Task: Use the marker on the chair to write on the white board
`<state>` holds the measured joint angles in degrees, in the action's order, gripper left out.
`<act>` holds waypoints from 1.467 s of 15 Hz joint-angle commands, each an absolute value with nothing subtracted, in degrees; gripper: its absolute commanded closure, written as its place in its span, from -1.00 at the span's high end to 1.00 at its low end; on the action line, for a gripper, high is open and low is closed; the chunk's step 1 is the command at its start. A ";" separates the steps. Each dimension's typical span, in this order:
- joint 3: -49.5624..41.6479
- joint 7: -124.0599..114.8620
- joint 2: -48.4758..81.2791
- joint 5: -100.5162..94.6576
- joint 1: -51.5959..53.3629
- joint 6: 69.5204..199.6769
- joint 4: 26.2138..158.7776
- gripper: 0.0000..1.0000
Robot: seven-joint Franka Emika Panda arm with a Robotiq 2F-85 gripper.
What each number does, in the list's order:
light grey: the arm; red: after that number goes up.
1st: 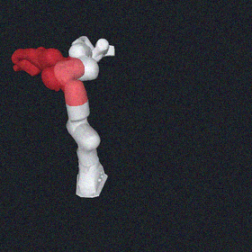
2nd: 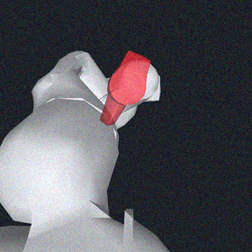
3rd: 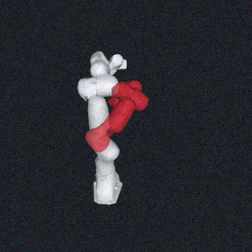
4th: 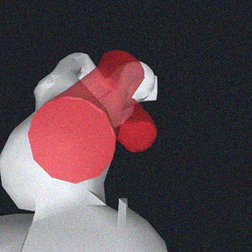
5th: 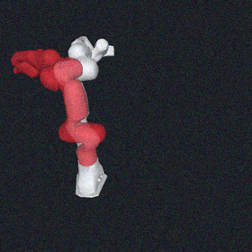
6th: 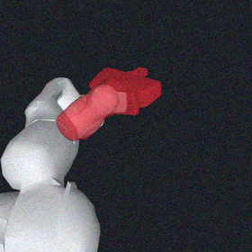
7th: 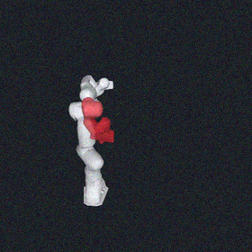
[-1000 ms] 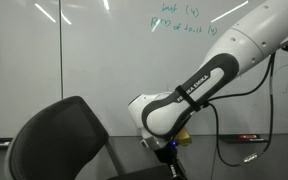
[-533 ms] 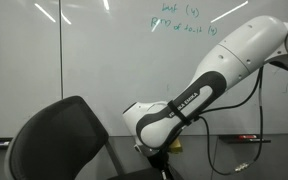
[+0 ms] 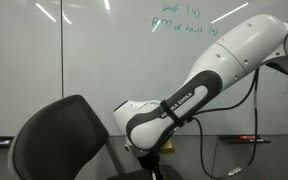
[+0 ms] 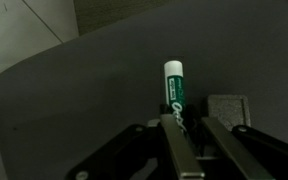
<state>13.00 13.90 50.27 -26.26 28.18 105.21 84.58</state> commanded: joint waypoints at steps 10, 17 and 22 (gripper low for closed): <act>12.81 14.02 50.79 -26.02 28.45 105.02 84.18 -0.08; 12.81 14.02 50.79 -26.02 28.45 105.02 84.18 -0.08; 12.81 14.02 50.79 -26.02 28.45 105.02 84.18 -0.08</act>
<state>13.03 13.90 50.62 -26.20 28.22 105.17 84.54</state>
